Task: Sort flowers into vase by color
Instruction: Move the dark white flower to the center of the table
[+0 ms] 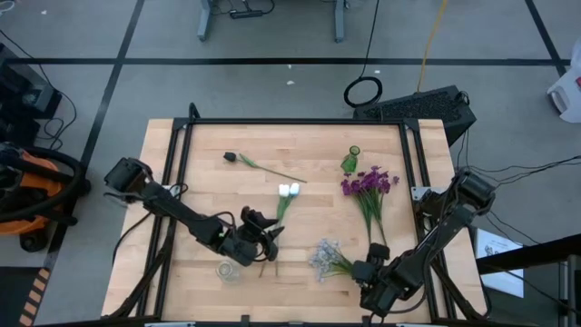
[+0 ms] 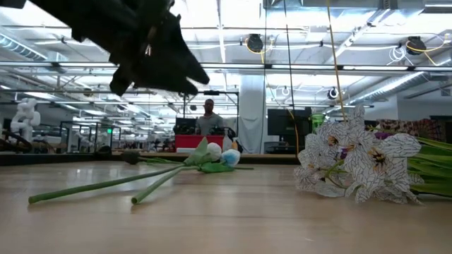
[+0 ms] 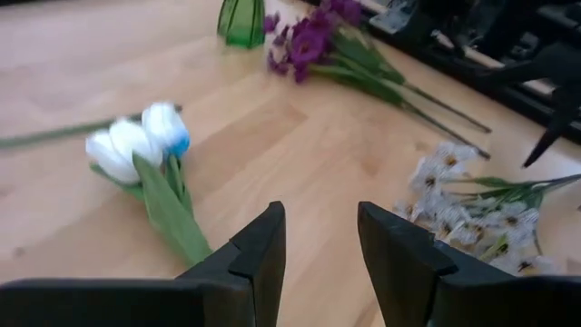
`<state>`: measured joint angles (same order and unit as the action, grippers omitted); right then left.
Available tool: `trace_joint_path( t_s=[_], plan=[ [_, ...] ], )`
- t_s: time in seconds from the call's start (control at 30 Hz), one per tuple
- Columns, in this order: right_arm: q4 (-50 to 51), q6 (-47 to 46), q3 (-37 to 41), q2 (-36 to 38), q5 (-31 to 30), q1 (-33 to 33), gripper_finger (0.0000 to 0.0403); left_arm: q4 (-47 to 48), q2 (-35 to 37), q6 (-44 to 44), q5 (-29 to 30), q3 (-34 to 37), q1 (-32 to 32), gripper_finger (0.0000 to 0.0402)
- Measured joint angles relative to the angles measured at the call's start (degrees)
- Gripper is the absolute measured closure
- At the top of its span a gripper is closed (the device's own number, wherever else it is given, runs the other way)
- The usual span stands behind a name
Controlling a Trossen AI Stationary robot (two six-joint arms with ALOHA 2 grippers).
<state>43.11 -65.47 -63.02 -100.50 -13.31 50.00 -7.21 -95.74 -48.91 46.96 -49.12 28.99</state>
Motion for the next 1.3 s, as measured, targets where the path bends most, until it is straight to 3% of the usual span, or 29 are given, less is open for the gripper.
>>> trace_joint_path(
  t_s=[0.3, 0.47, 0.7, 1.07, 1.3],
  plan=[
    [-0.3, 0.2, 0.0, -2.4, -3.0, -0.9, 0.0106, 0.0, 1.8, 4.4, 0.0, 0.0, 0.0, 0.0258],
    [-1.6, 0.5, 0.0, -3.8, -1.3, -2.1, 0.0127, 0.1, 1.8, 4.4, 0.0, 0.0, 0.0, 0.0258],
    [-2.5, 0.3, 0.0, -4.5, -1.5, -3.4, 0.0205, 0.1, 1.8, 4.8, 0.1, 0.0, 0.0, 0.0258],
    [-3.1, -1.4, 0.0, -4.5, -2.1, -5.0, 0.0385, 0.1, 1.8, 4.8, 0.2, 0.0, 0.0, 0.0258],
    [-5.5, -3.8, 0.0, -4.0, -2.1, -5.1, 0.0385, 0.1, 1.8, 4.8, 0.0, 0.0, 0.0, 0.0258]
  ],
)
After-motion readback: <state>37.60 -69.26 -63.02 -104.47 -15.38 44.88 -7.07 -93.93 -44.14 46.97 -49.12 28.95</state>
